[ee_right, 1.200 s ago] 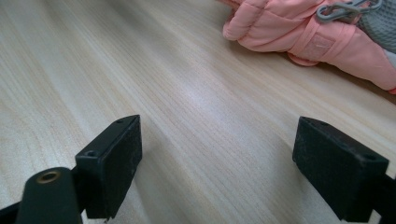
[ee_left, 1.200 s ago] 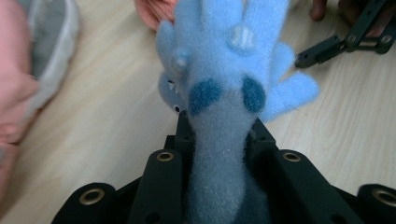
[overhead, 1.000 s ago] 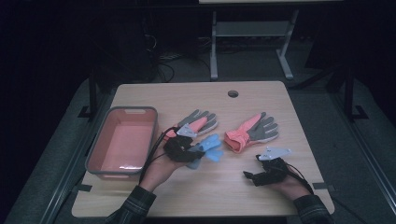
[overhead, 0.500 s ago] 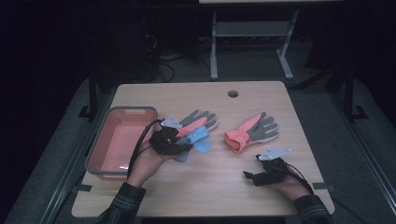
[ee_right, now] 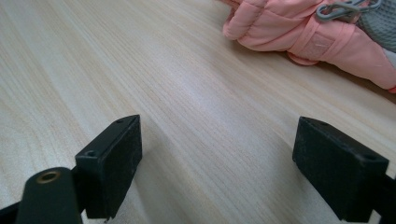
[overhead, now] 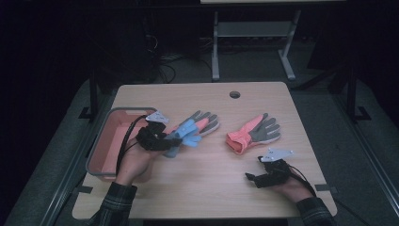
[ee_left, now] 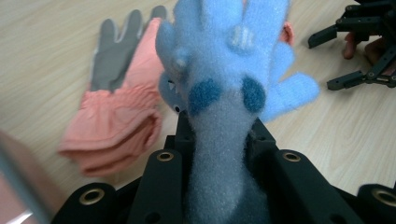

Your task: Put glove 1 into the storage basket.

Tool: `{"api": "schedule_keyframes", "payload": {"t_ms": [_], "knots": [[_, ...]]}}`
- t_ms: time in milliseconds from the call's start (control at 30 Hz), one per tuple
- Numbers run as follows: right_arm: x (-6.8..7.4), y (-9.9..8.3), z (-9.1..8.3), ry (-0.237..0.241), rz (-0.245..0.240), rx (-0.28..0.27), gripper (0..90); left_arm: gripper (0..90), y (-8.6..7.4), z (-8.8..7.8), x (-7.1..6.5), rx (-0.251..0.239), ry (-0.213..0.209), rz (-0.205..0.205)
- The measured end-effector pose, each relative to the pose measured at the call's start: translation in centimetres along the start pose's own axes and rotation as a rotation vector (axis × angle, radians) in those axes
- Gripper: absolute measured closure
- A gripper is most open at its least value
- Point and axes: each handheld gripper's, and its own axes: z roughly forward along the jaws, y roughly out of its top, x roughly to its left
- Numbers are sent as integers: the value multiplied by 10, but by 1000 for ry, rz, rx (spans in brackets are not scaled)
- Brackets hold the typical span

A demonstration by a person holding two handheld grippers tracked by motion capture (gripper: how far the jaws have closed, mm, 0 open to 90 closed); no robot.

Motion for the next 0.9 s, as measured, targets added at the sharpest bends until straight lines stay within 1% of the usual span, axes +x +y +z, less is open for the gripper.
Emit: {"api": "schedule_keyframes", "payload": {"t_ms": [133,267,367,467,667,833,900], "knots": [[0,0,0,0,0,0,155,721,-3,-11,9,-12,17,-24],[0,0,0,0,0,0,155,721,-6,-19,16,-21,36,-44],[0,0,0,0,0,0,155,721,-8,-24,22,-21,52,-48],[0,0,0,0,0,0,155,721,-11,-29,27,-26,65,-68],[0,0,0,0,-1,0,155,721,-18,-40,41,-28,111,-96],[0,0,0,0,0,0,156,721,-26,-49,53,-35,146,-130],[0,0,0,0,0,0,155,721,-29,-52,57,-36,164,-135]]}}
